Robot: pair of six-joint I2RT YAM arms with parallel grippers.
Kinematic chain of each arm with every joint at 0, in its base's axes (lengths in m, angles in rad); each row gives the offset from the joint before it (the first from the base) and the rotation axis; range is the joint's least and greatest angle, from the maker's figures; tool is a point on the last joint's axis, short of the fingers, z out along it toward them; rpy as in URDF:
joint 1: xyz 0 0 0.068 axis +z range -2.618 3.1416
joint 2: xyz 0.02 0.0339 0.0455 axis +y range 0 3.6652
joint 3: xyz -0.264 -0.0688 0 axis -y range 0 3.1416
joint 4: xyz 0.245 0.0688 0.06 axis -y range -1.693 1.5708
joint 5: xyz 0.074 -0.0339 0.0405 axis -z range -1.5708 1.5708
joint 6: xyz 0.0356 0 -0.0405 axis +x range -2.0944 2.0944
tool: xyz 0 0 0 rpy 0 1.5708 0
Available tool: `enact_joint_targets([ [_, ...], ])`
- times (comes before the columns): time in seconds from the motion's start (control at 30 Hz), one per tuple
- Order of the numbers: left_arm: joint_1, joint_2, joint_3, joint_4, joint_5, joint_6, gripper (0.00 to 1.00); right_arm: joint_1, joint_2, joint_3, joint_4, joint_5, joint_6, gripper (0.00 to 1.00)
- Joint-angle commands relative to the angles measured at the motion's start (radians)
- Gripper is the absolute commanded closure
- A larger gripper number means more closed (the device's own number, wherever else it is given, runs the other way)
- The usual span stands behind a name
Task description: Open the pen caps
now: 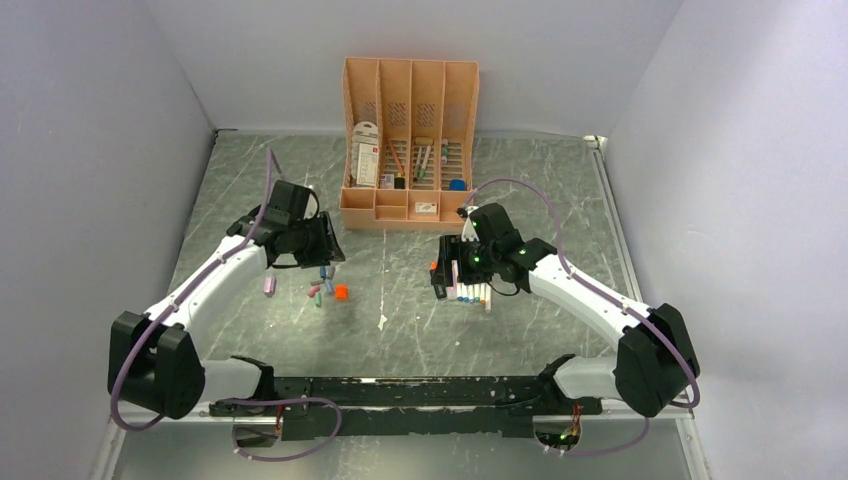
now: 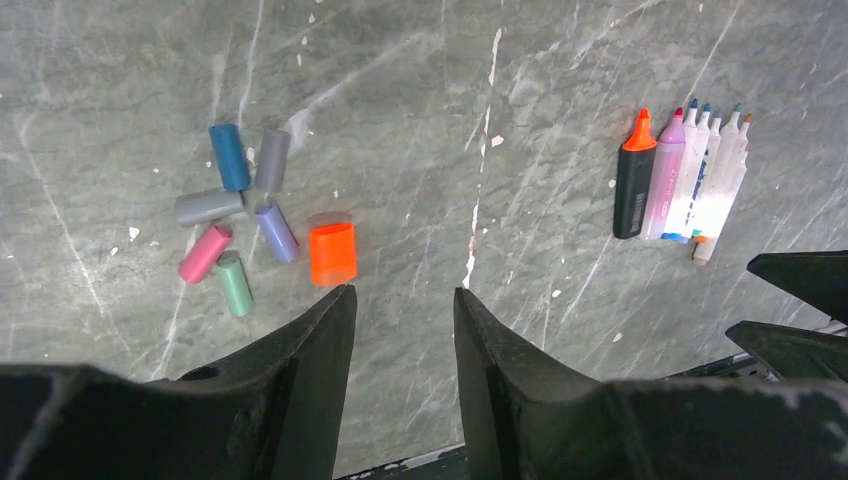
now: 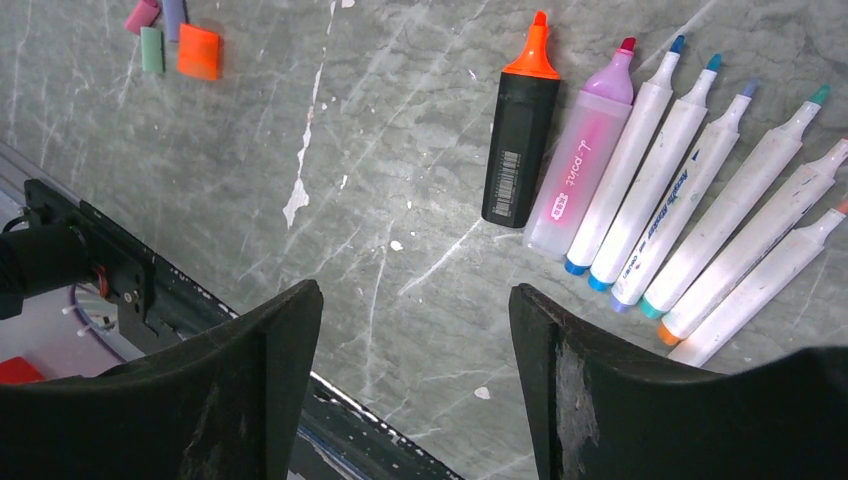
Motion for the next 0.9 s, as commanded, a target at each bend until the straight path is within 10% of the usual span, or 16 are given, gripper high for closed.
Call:
enact_joint_targets([
  [0.0,-0.004,-0.01,0.06,-0.053,-0.038,0.024,0.49,-0.007,-0.019,-0.004,0.002,0.013,-0.022,0.3],
  [0.23,-0.003,-0.007,0.086,-0.065,-0.049,0.025,0.32,-0.023,-0.015,-0.018,0.012,0.006,-0.034,0.21],
  [0.3,-0.003,-0.005,0.09,-0.07,-0.05,0.025,0.26,-0.024,-0.015,-0.025,0.018,0.005,-0.032,0.05],
  [0.37,-0.003,-0.008,0.091,-0.071,-0.049,0.024,0.01,-0.025,-0.013,-0.031,0.023,0.003,-0.032,0.0],
  [0.87,-0.003,-0.128,0.085,-0.081,-0.059,0.009,0.0,-0.029,-0.12,-0.058,-0.049,0.041,-0.029,0.0],
])
